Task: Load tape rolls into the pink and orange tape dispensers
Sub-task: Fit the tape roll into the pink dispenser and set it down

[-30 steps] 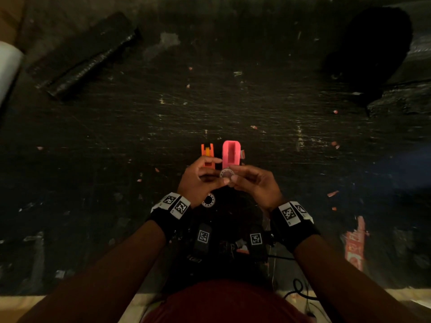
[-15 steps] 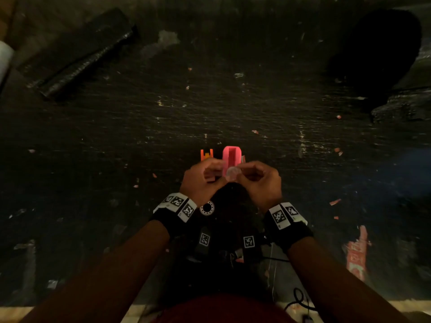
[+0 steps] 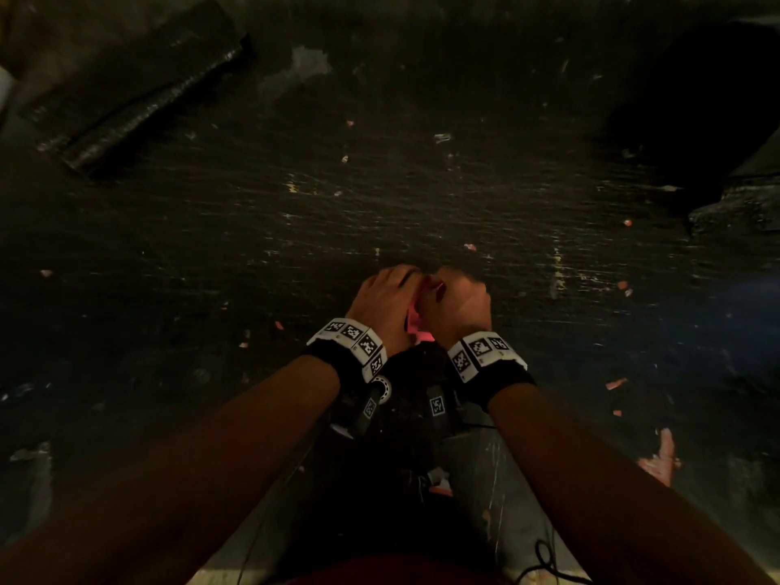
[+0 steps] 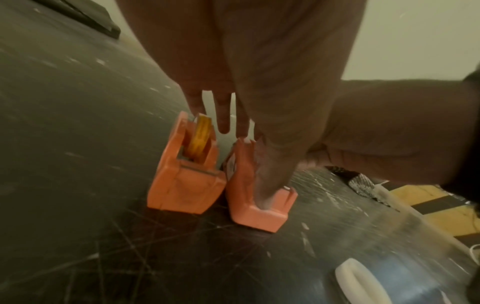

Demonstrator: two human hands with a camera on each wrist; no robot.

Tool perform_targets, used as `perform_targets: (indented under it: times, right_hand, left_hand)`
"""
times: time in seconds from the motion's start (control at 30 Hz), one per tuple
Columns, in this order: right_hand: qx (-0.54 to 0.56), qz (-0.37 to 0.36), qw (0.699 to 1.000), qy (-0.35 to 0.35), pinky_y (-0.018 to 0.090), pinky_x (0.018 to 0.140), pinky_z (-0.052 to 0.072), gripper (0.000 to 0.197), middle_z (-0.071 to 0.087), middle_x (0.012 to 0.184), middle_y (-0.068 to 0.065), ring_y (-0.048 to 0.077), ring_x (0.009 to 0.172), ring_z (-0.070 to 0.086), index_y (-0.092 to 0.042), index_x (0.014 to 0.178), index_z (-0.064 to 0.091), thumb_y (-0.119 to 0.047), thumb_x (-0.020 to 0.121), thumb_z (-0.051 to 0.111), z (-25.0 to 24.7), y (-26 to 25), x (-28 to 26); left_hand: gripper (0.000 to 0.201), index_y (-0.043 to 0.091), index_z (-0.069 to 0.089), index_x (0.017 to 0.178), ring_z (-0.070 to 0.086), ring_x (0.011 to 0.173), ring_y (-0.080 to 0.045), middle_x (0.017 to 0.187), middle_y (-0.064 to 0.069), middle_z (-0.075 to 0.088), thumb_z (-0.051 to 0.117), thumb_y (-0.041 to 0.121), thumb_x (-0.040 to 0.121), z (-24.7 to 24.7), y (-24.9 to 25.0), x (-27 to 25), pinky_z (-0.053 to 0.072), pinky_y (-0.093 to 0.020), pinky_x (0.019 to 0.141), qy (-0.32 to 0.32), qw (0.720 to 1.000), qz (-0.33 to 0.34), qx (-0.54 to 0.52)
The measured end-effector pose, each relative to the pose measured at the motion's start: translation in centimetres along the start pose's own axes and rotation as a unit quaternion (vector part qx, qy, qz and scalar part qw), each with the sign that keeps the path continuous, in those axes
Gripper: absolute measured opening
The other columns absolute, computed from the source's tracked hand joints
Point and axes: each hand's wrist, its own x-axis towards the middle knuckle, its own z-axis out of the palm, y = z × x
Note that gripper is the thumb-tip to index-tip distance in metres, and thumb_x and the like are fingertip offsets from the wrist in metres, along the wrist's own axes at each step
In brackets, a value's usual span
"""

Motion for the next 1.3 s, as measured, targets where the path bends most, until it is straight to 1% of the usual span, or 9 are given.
perform_targets:
  times: [0.2, 0.3, 0.43, 0.53, 0.73, 0.9, 1.07, 1.2, 1.3]
  right_hand:
    - [0.002, -0.051, 0.999, -0.002, 0.029, 0.068, 0.048, 0.014, 0.069, 0.097, 0.008, 0.025, 0.084, 0.069, -0.012, 0.091, 0.07, -0.022, 0.095, 0.062, 0.5, 0.7, -0.1]
    - [0.018, -0.091, 0.996, -0.017, 0.039, 0.076, 0.057, 0.02, 0.065, 0.111, 0.012, 0.03, 0.088, 0.069, -0.013, 0.105, 0.071, -0.024, 0.088, 0.069, 0.3, 1.8, -0.8]
    - [-0.002, -0.123, 0.992, -0.044, 0.037, 0.077, 0.056, 0.044, 0.057, 0.122, 0.008, 0.027, 0.095, 0.066, -0.018, 0.121, 0.06, -0.026, 0.082, 0.077, -0.3, 3.3, -1.5]
    - [-0.054, -0.161, 0.984, -0.047, 0.042, 0.07, 0.06, 0.044, 0.055, 0.121, 0.007, 0.027, 0.087, 0.067, -0.016, 0.119, 0.06, -0.025, 0.08, 0.079, -0.3, 3.8, -1.8]
    - [-0.097, -0.186, 0.977, -0.048, 0.039, 0.07, 0.057, 0.039, 0.059, 0.112, 0.01, 0.029, 0.084, 0.066, -0.011, 0.114, 0.066, -0.027, 0.08, 0.078, -0.6, 3.8, -0.9]
    - [-0.089, -0.225, 0.97, -0.038, 0.037, 0.06, 0.054, 0.04, 0.063, 0.102, 0.01, 0.03, 0.073, 0.065, -0.013, 0.106, 0.065, -0.042, 0.08, 0.056, -0.7, 3.6, -0.8]
    - [-0.075, -0.236, 0.969, -0.016, 0.041, 0.058, 0.056, 0.017, 0.065, 0.1, 0.01, 0.03, 0.072, 0.065, -0.011, 0.098, 0.068, -0.024, 0.088, 0.064, -0.5, 3.9, -0.9]
    - [-0.064, -0.247, 0.967, 0.014, 0.032, 0.058, 0.051, 0.009, 0.066, 0.094, 0.008, 0.026, 0.07, 0.065, -0.011, 0.093, 0.072, -0.018, 0.089, 0.07, -0.6, 3.8, -1.8]
    - [-0.047, -0.249, 0.967, 0.019, 0.038, 0.061, 0.055, 0.008, 0.067, 0.094, 0.006, 0.024, 0.072, 0.064, -0.012, 0.092, 0.071, -0.018, 0.09, 0.066, 0.1, 4.4, -3.6]
  left_hand:
    - [0.087, 0.02, 0.043, 0.143, 0.049, 0.134, -0.027, 0.147, -0.004, 0.049, 0.084, 0.047, 0.07, 0.1, -0.4, 0.3, 0.04, -0.045, 0.111, 0.017, 1.0, 0.005, -0.01]
    - [0.094, 0.019, 0.04, 0.145, 0.047, 0.136, -0.027, 0.149, -0.004, 0.048, 0.084, 0.051, 0.069, 0.1, -0.5, 0.3, 0.04, -0.046, 0.112, 0.012, 1.0, 0.0, -0.008]
    - [0.101, 0.018, 0.038, 0.149, 0.045, 0.139, -0.027, 0.153, -0.004, 0.044, 0.083, 0.058, 0.068, 0.1, -0.5, 0.2, 0.039, -0.048, 0.114, 0.005, 1.0, -0.003, 0.001]
    - [0.098, 0.021, 0.039, 0.147, 0.046, 0.138, -0.027, 0.153, -0.002, 0.044, 0.082, 0.058, 0.068, 0.2, -0.6, 0.1, 0.04, -0.05, 0.112, 0.011, 1.0, 0.006, 0.006]
    - [0.098, 0.025, 0.039, 0.147, 0.045, 0.136, -0.026, 0.153, 0.0, 0.042, 0.079, 0.065, 0.068, 0.1, -0.8, 0.4, 0.041, -0.049, 0.11, 0.005, 1.0, 0.018, 0.017]
    - [0.098, 0.021, 0.041, 0.148, 0.046, 0.135, -0.025, 0.153, -0.001, 0.042, 0.077, 0.066, 0.069, -0.1, -0.8, 0.5, 0.041, -0.046, 0.11, 0.002, 0.999, 0.02, 0.032]
    - [0.097, 0.024, 0.041, 0.147, 0.048, 0.132, -0.025, 0.15, 0.0, 0.044, 0.078, 0.066, 0.068, -0.1, -0.7, 0.6, 0.043, -0.046, 0.107, 0.002, 0.999, 0.02, 0.039]
    - [0.096, 0.026, 0.042, 0.145, 0.05, 0.13, -0.024, 0.149, 0.002, 0.044, 0.08, 0.066, 0.066, -0.1, -0.6, 0.7, 0.044, -0.046, 0.106, 0.004, 0.998, 0.02, 0.056]
    - [0.092, 0.025, 0.044, 0.144, 0.049, 0.131, -0.023, 0.15, 0.003, 0.045, 0.083, 0.056, 0.067, -0.3, -0.7, 0.6, 0.041, -0.044, 0.107, 0.004, 0.998, 0.026, 0.055]
